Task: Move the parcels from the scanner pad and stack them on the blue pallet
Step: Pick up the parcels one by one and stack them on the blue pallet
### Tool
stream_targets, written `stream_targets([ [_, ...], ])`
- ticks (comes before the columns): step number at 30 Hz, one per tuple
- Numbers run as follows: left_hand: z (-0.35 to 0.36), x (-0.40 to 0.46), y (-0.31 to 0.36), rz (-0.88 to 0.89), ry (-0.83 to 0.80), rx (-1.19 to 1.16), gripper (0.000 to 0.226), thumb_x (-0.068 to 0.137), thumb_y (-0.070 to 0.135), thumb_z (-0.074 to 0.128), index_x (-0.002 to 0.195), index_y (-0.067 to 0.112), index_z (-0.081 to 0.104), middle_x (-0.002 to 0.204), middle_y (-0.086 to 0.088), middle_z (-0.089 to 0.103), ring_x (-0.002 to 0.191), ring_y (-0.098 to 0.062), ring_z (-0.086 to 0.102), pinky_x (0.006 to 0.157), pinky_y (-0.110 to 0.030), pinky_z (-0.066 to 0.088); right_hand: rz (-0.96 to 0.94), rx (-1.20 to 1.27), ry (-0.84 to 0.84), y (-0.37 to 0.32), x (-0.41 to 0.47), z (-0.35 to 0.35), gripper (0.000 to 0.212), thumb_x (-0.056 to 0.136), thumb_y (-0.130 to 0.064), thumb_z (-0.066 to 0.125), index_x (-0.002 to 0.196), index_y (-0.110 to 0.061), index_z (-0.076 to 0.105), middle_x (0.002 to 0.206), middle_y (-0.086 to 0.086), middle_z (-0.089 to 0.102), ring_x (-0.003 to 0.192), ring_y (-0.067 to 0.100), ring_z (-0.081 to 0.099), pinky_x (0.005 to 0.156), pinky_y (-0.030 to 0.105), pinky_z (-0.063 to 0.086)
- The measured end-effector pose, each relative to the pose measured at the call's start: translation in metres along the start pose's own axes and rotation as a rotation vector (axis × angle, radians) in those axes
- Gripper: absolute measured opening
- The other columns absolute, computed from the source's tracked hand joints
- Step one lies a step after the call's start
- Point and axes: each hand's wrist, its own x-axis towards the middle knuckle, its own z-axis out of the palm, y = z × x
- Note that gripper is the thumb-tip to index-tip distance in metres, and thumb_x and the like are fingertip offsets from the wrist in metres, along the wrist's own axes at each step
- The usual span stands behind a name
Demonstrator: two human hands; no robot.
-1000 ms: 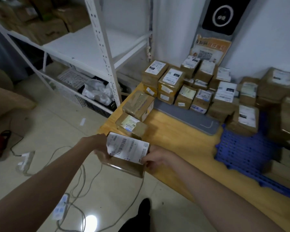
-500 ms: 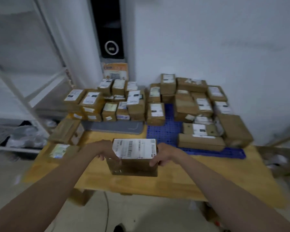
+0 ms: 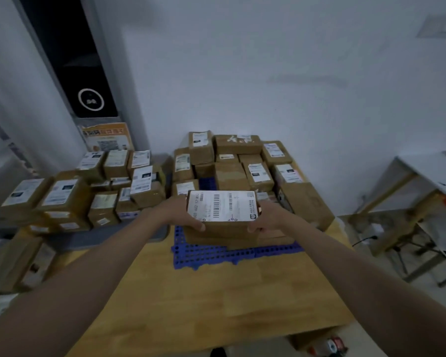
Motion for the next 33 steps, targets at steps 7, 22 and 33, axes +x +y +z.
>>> stream_targets([
  [7, -0.017, 0.081, 0.018, 0.000, -0.014, 0.054, 0.099, 0.058, 0.061, 0.083, 0.137, 0.021, 0.039, 0.135, 0.001, 0.051, 0.101, -0.013, 0.050, 0.077, -0.025, 0.045, 0.059, -0.007, 0.017, 0.011, 0.049, -0.041, 0.050, 0.080, -0.005, 0.074, 0.127, -0.014, 0.058, 0.121, 0.007, 0.064, 0.105, 0.029, 0.065, 0.087, 0.043, 0.058],
  [22, -0.055, 0.194, 0.056, -0.028, 0.076, 0.013, 0.103, 0.060, 0.060, 0.082, 0.134, 0.008, 0.036, 0.124, -0.004, 0.054, 0.097, -0.017, 0.053, 0.062, -0.025, 0.043, 0.022, -0.099, 0.150, 0.017, 0.147, -0.119, 0.047, 0.077, -0.010, 0.076, 0.120, -0.003, 0.057, 0.117, 0.016, 0.062, 0.105, 0.031, 0.063, 0.087, 0.046, 0.057],
  [33, -0.075, 0.267, 0.083, -0.111, 0.187, -0.053, 0.096, 0.058, 0.059, 0.083, 0.130, 0.013, 0.038, 0.123, -0.002, 0.055, 0.098, -0.016, 0.054, 0.068, -0.027, 0.046, -0.084, -0.049, 0.142, 0.032, 0.229, -0.187, 0.051, 0.075, -0.012, 0.081, 0.121, -0.010, 0.059, 0.120, 0.008, 0.065, 0.109, 0.024, 0.062, 0.087, 0.039, 0.056],
])
